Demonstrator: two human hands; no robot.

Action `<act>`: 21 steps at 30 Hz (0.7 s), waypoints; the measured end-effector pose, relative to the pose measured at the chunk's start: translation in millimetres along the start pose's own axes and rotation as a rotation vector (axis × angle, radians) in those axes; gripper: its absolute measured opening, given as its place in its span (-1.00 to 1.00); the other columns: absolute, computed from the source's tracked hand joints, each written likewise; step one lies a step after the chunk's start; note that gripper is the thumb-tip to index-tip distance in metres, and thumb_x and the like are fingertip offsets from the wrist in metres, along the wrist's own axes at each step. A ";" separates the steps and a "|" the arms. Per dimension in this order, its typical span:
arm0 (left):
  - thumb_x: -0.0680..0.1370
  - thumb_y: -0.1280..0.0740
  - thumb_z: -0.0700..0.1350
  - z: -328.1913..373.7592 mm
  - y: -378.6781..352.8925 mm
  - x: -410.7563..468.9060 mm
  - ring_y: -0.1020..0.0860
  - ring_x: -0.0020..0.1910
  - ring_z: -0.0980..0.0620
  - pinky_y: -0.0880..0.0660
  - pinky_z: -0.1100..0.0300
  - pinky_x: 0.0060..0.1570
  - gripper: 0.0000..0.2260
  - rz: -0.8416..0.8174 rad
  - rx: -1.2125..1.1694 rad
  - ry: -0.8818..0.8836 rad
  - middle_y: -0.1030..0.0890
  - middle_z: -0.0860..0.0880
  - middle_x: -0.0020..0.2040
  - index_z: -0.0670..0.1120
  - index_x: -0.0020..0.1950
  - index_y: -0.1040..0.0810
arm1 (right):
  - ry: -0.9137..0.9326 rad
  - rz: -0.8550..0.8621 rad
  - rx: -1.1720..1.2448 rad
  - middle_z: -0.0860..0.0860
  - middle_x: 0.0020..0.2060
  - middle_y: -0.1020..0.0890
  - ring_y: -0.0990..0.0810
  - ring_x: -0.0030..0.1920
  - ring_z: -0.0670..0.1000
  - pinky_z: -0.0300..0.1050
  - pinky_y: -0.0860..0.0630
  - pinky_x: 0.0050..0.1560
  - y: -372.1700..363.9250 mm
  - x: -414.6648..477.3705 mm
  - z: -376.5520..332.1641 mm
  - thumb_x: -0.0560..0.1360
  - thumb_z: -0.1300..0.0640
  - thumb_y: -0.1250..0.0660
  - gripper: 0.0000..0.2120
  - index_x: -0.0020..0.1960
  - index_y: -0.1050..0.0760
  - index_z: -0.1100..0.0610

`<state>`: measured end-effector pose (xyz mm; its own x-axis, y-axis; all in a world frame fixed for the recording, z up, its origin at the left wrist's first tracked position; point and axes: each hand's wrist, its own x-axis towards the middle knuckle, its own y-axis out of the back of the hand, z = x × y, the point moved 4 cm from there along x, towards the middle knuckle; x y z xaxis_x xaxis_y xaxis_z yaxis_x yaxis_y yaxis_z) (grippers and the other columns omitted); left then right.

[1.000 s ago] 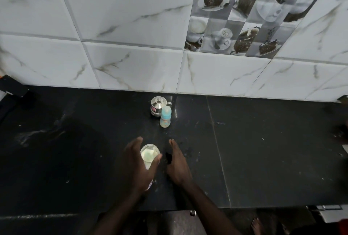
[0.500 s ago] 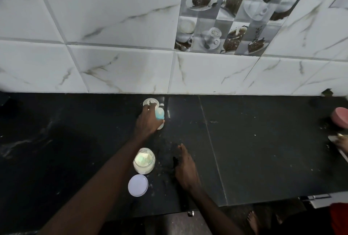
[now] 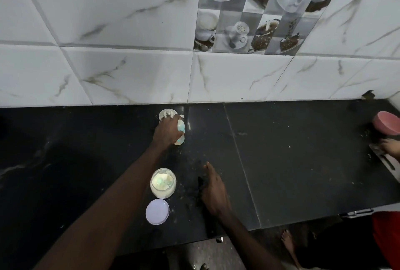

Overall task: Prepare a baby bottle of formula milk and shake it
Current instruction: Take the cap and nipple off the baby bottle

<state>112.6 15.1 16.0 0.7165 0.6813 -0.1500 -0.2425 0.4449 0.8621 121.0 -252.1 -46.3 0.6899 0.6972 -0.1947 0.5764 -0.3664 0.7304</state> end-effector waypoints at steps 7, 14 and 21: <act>0.45 -0.50 -0.02 -2.8 1.6 -6.5 -0.59 0.18 -0.23 -0.57 -0.10 0.12 -0.50 0.049 -0.100 -0.039 -0.61 -0.17 0.22 -0.01 0.37 -0.51 | 0.008 -0.010 -0.023 0.09 0.58 -0.31 -0.32 0.54 0.09 -0.14 -0.21 0.51 1.4 0.4 4.6 0.50 0.17 -0.25 -0.23 0.66 -0.06 0.11; 0.43 -0.50 0.00 7.0 -5.2 -24.9 -0.58 0.16 -0.19 -0.59 -0.14 0.10 -0.49 0.027 -0.092 -0.113 -0.60 -0.13 0.20 -0.04 0.36 -0.49 | 0.042 -0.003 0.005 0.13 0.58 -0.31 -0.32 0.54 0.13 -0.14 -0.17 0.52 5.7 -0.4 -3.7 0.43 0.12 -0.13 -0.21 0.65 -0.09 0.18; 0.40 -0.51 0.03 7.1 -12.8 -33.1 -0.63 0.07 -0.13 -0.61 -0.06 0.02 -0.56 0.009 -0.084 -0.147 -0.66 -0.08 0.11 0.00 0.24 -0.55 | 0.047 -0.010 0.022 0.13 0.56 -0.34 -0.34 0.53 0.13 -0.01 -0.29 0.52 5.4 -1.4 -6.0 0.49 0.09 -0.13 -0.26 0.65 -0.09 0.15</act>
<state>96.7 -17.2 13.3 0.8005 0.5958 -0.0652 -0.2983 0.4904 0.8189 120.5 -251.3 -38.1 0.6626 0.7293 -0.1705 0.5933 -0.3721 0.7139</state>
